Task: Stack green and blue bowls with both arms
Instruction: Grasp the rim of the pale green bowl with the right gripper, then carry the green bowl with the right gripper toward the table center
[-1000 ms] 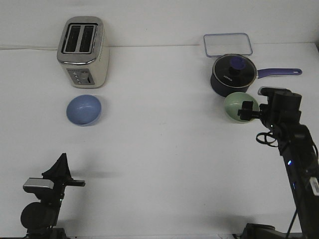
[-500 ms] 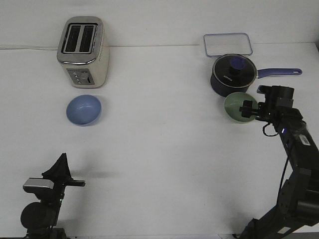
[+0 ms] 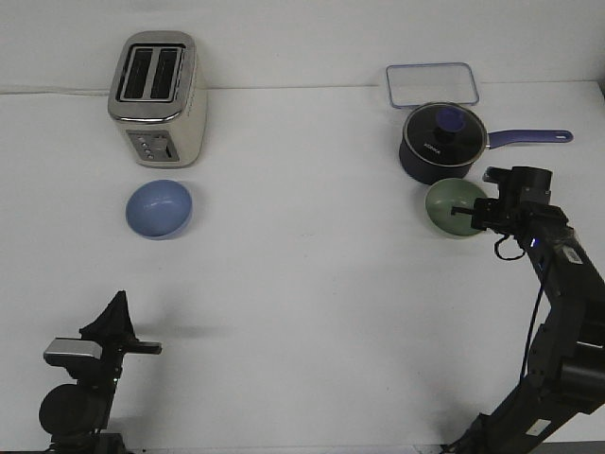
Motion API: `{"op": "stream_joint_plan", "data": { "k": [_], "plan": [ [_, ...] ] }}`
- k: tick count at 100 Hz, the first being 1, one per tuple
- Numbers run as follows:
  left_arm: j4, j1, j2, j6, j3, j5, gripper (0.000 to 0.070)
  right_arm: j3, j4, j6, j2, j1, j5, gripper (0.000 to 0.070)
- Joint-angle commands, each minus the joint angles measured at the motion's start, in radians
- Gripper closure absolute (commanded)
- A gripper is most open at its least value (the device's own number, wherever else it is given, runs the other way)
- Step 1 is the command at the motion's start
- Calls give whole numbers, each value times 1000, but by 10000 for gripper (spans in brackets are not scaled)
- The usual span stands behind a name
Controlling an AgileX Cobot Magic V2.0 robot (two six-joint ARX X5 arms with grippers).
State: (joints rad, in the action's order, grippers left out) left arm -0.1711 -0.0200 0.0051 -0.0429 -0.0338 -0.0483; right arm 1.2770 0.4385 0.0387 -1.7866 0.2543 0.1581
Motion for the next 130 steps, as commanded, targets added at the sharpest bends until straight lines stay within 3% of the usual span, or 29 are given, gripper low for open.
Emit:
{"op": "stream_joint_plan", "data": {
  "k": [1, 39, 50, 72, 98, 130],
  "plan": [
    [-10, 1, -2, 1, 19, 3, 688, 14, 11, 1, -16, 2, 12, 700],
    [-10, 1, -2, 1, 19, 3, 688, 14, 146, 56, 231, -84, 154, 700],
    [-10, 1, -2, 1, 19, 3, 688, 14, 201, 64, 314, -167, 216, 700],
    [-10, 1, -2, 1, 19, 3, 688, 7, 296, 42, 363, -406, 198, 700],
    [-10, 1, -2, 1, 19, 3, 688, -168, 136, 127, 359, -648, 169, 700],
    [-10, 1, -2, 1, 19, 3, 688, -362, -40, 224, 359, -806, 121, 700]
  ]
}}
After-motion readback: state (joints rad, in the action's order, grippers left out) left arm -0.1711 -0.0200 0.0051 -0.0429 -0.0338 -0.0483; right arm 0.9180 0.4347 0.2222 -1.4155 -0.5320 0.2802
